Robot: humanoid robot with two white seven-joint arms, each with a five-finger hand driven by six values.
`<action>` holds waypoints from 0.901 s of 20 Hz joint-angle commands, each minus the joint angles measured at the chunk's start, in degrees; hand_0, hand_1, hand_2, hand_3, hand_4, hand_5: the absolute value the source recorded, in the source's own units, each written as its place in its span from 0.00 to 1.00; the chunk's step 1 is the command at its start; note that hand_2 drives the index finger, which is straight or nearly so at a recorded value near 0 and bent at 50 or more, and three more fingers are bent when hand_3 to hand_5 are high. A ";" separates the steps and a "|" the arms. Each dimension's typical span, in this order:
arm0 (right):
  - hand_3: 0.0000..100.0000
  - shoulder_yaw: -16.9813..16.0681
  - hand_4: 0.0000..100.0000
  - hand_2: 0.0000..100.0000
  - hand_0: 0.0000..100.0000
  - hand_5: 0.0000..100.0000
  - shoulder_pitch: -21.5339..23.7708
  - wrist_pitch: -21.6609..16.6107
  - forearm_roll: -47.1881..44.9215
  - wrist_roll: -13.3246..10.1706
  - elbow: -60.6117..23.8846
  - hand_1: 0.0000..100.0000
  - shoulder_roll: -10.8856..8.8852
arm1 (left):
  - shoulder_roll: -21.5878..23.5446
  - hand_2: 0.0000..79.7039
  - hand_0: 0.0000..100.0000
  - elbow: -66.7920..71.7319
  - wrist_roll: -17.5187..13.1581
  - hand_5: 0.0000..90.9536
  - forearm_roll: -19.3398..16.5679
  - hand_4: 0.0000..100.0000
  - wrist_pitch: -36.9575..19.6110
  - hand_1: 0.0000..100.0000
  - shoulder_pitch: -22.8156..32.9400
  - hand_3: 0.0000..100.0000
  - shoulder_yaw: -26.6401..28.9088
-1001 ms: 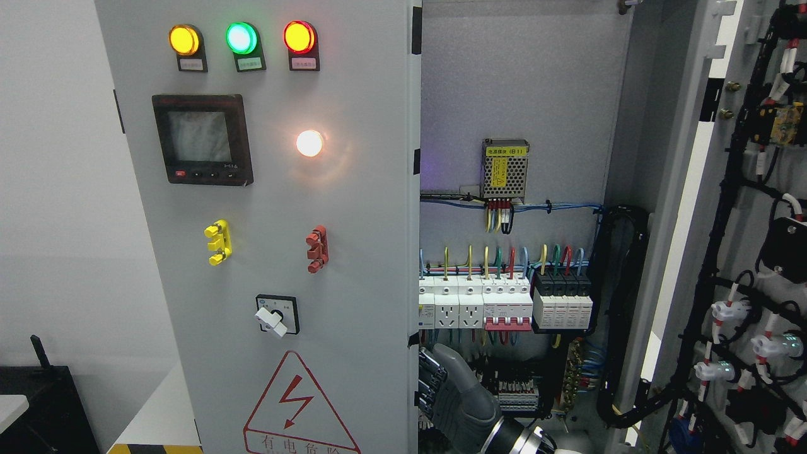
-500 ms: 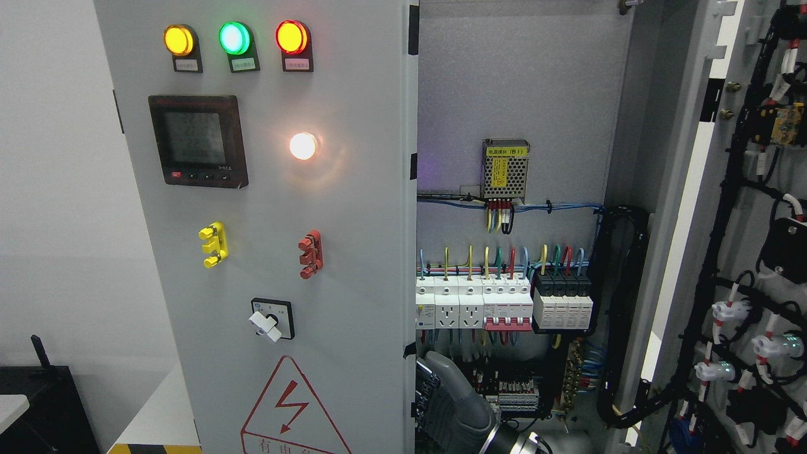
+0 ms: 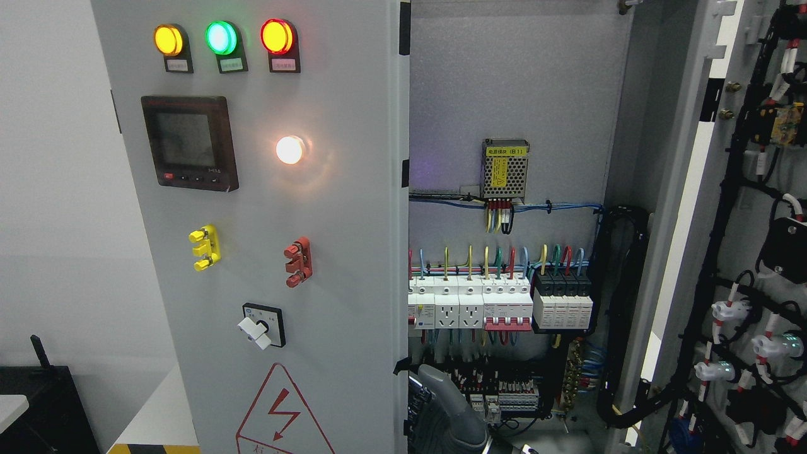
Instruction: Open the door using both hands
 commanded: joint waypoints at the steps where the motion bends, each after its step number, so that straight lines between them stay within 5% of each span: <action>1: 0.00 2.82 0.00 0.00 0.38 0.00 0.75 0.02 -1.25 0.82 -3.98 0.00 -0.19 | -1.93 0.00 0.00 0.00 -0.03 0.00 -0.01 0.00 0.00 0.00 0.00 0.00 0.00; 18: 0.00 8.53 0.00 0.00 0.38 0.00 3.12 -0.07 -1.59 3.37 -9.87 0.00 0.08 | -1.93 0.00 0.00 0.00 -0.03 0.00 -0.01 0.00 0.00 0.00 0.00 0.00 0.00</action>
